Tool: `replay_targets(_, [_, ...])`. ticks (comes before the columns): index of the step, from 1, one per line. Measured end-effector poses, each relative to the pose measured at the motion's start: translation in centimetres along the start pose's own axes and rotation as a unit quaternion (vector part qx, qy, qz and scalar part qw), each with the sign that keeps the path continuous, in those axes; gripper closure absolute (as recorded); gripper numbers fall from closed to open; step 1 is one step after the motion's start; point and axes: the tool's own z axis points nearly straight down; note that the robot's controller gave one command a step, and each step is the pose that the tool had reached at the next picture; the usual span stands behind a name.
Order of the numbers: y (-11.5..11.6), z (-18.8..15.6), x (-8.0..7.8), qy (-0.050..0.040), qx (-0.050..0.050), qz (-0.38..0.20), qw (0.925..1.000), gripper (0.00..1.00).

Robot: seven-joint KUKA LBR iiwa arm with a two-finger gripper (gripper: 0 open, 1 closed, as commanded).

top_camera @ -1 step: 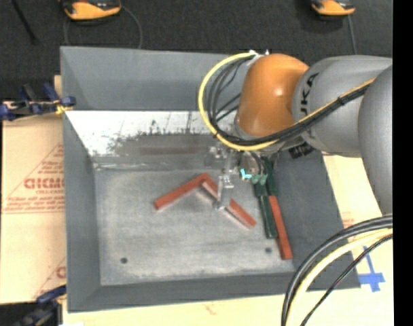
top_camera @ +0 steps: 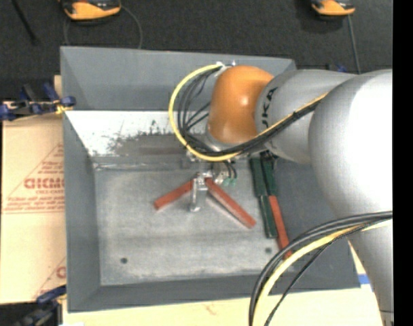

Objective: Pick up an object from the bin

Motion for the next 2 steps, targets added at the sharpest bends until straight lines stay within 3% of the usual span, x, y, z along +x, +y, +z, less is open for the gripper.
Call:
replay_targets(1, [-0.2,-0.4,-0.1,-0.0023,0.000,0.001,1.0000,1.00])
replay_targets(2, [-0.6,-15.2,0.8,-0.0057,0.000,0.005,1.0000,1.00])
